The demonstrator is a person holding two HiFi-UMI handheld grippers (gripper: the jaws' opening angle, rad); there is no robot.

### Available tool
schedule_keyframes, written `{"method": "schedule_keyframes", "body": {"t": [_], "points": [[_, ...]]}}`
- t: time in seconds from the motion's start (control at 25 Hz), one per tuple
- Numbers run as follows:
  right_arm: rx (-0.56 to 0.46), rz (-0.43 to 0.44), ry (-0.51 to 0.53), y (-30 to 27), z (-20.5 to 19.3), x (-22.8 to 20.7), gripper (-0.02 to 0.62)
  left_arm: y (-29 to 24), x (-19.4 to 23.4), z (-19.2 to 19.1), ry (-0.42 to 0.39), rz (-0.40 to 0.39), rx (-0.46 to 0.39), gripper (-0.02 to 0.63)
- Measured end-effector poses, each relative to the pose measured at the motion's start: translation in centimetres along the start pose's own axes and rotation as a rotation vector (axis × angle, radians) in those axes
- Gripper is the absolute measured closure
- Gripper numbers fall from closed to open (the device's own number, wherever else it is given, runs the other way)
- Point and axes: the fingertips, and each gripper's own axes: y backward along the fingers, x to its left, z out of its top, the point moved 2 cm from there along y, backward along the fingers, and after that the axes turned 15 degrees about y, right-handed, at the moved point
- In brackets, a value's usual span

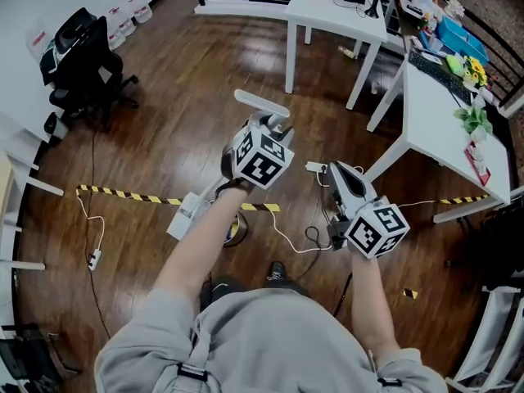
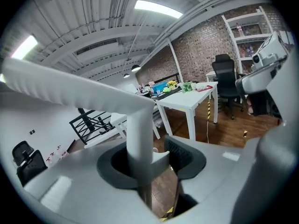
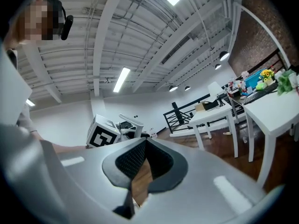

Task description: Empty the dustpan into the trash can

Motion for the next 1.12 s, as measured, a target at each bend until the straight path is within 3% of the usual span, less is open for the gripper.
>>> {"method": "schedule_keyframes", "body": {"t": [0.24,0.52,0.84,1.12], "points": [[-0.013,0.132,0.001,-4.4,0.5,3.9,0.598,5.8,5.5,0.3,0.054,0.051,-0.069,0.43],[-0.024,0.311,0.049,-10.0,1.8,12.5,0.598,18.2,15.4,-2.0,0.213,0.194,-0.169,0.431],[-0.013,0.494,0.105,-15.6,2.4,25.9,0.597,33.5,24.5,-9.2,0.381,0.335,-0.261,0.431],[0.016,0.563,0.125,-18.4,1.0,34.5,0.598,44.6,29.6,-13.6,0.489,0.43,-0.334,0.434]]}}
